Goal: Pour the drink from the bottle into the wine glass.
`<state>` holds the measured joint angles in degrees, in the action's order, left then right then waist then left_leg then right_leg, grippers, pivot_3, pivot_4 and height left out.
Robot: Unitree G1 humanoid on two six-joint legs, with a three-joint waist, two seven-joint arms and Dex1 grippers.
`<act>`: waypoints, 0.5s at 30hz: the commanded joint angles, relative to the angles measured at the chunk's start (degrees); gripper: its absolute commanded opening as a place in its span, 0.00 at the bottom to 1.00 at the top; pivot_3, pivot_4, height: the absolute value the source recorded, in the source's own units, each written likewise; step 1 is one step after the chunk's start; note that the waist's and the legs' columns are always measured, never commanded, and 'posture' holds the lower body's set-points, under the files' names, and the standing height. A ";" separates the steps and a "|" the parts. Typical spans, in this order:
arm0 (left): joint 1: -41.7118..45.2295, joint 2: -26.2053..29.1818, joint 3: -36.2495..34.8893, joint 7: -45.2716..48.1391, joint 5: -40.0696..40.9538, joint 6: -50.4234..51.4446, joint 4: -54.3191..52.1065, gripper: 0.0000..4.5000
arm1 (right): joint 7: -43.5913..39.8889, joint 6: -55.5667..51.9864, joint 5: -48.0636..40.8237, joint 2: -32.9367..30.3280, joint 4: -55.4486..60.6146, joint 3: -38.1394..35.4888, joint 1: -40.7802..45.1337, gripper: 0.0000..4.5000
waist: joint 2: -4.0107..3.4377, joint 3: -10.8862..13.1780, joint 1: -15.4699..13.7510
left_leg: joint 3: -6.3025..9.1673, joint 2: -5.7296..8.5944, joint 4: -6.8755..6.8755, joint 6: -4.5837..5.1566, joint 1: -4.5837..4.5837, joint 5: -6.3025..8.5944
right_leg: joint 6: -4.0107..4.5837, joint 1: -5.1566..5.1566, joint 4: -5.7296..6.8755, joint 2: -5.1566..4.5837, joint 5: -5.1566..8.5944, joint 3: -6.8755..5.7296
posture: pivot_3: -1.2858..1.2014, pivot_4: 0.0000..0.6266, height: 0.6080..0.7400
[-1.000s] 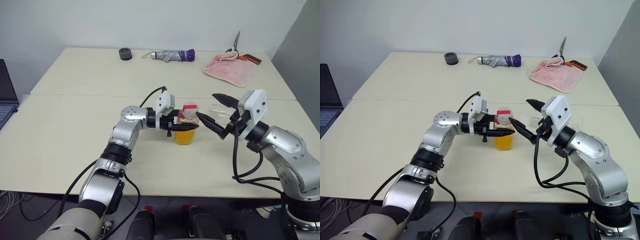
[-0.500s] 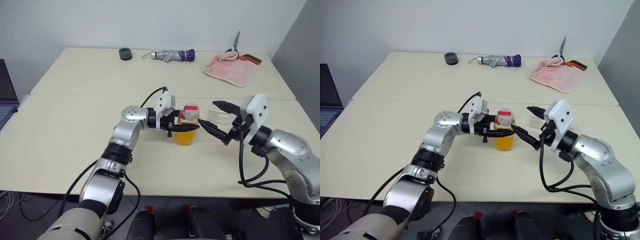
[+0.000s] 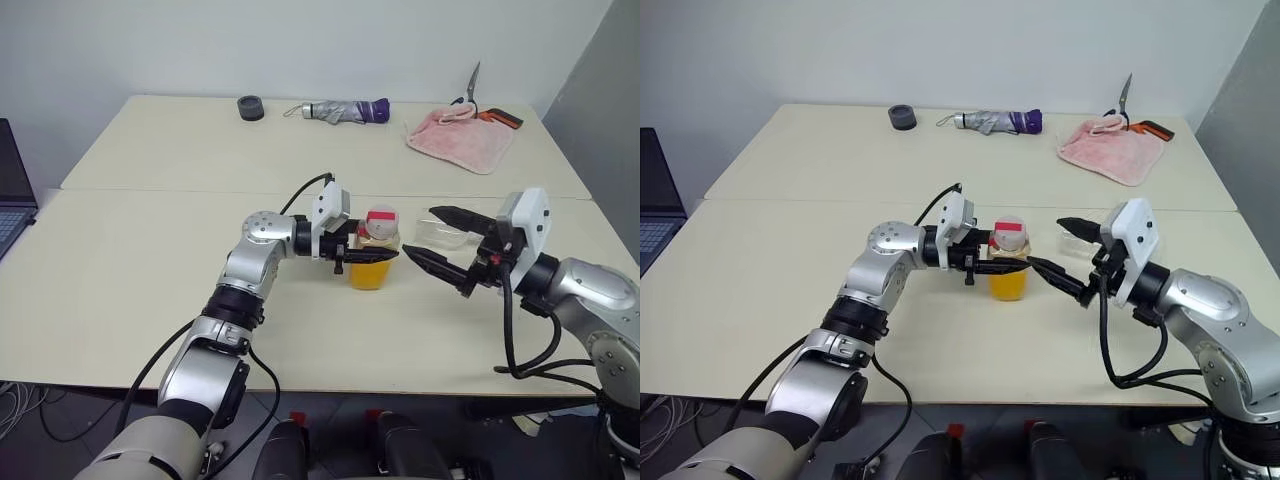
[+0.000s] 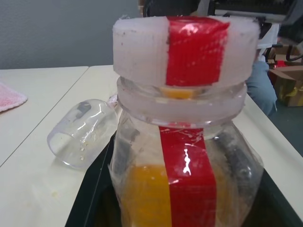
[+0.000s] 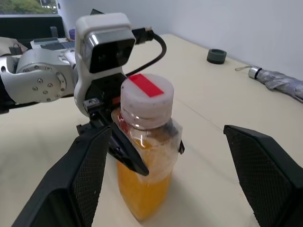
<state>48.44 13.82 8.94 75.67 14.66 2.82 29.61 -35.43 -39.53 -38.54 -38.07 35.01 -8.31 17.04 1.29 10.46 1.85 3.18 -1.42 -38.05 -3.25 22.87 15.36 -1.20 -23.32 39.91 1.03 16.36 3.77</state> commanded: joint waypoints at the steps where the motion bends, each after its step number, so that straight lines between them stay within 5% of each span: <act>1: 0.90 0.09 -0.54 0.05 0.86 -1.08 -2.97 0.40 | 0.44 -0.24 -2.68 1.23 0.26 -0.55 2.34 1.00 | 0.00 0.00 0.02 | 0.00 0.00 0.00 0.00 0.00 0.00 | 0.00 0.00 0.00 0.00 0.00 0.00 | 0.52 0.24 1.00; 15: 0.51 -0.54 -0.18 0.05 0.97 -0.83 -3.76 0.40 | -0.88 -1.83 -0.96 3.55 -5.40 7.33 11.01 1.00 | 0.00 0.00 0.00 | 0.00 0.00 0.00 0.00 0.00 0.00 | 0.00 0.00 0.00 -0.01 0.00 0.00 | 0.52 0.24 1.00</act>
<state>48.39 13.52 8.99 75.69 14.67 2.83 28.75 -35.62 -41.88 -39.30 -34.77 28.75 -0.70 26.56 1.29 10.46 1.84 3.19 -1.42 -38.05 -3.25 22.87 15.36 -1.19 -23.32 39.91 1.02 16.36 3.76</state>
